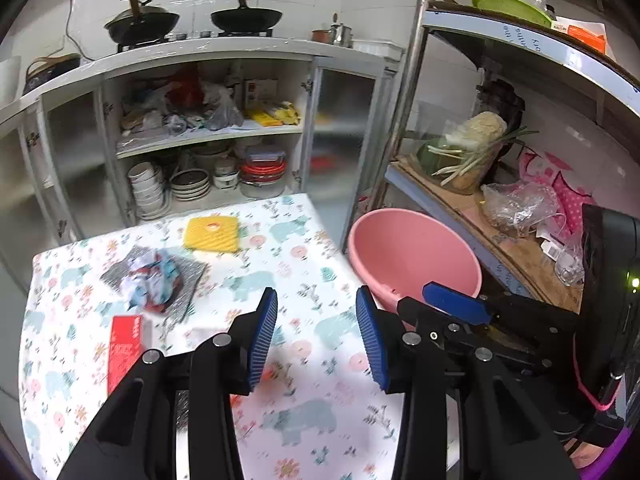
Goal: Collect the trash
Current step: 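Withdraw both open tools from the bucket toward the table, then grasp the crumpled printed wrapper with the left tool while the right tool grasps the clear orange bag, then carry the wrapper with the left tool while the right tool carries the clear bag to the bucket, then open the left tool over the bucket while the right tool releases the clear bag inside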
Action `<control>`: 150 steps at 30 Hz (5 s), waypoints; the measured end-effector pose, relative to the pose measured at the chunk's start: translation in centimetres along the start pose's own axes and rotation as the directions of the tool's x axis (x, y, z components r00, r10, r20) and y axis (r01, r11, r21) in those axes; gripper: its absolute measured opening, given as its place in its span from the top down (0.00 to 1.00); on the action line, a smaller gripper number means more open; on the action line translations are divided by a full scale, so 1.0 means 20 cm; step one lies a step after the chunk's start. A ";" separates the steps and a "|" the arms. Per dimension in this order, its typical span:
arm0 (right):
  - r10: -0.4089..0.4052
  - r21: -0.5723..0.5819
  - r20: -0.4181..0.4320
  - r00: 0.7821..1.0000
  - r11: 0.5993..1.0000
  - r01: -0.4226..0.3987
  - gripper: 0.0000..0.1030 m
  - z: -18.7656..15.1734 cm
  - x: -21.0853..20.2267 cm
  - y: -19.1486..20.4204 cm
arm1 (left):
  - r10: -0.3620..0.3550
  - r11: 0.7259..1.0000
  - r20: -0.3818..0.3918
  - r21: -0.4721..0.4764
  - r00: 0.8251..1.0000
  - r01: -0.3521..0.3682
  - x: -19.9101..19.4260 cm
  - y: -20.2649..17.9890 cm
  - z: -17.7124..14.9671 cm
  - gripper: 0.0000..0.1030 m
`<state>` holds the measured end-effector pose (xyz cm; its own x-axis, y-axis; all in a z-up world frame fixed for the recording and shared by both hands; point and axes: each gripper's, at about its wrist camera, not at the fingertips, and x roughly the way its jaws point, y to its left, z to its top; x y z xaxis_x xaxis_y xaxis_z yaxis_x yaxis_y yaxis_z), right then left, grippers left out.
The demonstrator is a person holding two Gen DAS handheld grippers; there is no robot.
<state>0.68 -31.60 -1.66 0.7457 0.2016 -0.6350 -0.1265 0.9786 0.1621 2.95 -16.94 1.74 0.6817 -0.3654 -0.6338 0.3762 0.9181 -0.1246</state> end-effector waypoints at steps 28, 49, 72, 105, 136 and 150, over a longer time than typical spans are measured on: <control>0.086 0.004 -0.012 0.996 0.996 -0.086 0.63 -0.18 -0.29 0.17 | 0.124 0.989 0.000 -0.083 0.992 -0.124 -0.44 0.27 -0.31 0.57; 0.252 -0.078 -0.173 0.952 0.960 -0.268 0.63 -0.02 0.17 0.37 | 0.126 0.942 -0.121 -0.298 0.985 -0.157 -0.06 0.87 -0.01 0.57; 0.261 -0.034 -0.315 0.912 0.958 -0.286 0.55 -0.03 0.58 0.40 | 0.142 0.976 -0.216 -0.134 0.966 -0.174 0.49 0.89 0.07 0.76; 0.045 0.133 -0.026 0.999 0.990 -0.042 0.66 0.01 0.07 -0.26 | -0.026 0.997 -0.034 -0.075 0.999 0.023 0.23 0.20 0.18 0.80; -0.239 0.248 -0.088 0.967 0.935 0.254 0.65 -0.02 0.30 -0.78 | -0.198 0.979 -0.187 0.019 0.962 0.205 0.88 -0.39 0.12 0.78; -0.253 0.215 -0.092 0.963 0.939 0.267 0.64 0.01 0.24 -0.76 | -0.213 0.976 -0.144 0.007 0.966 0.216 0.79 -0.37 0.18 0.66</control>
<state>6.32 -45.48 -7.04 0.6903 -0.0493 -0.7218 0.2211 0.9643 0.1456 13.13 -30.07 -4.66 0.4883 -0.5266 -0.6959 0.5191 0.8163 -0.2534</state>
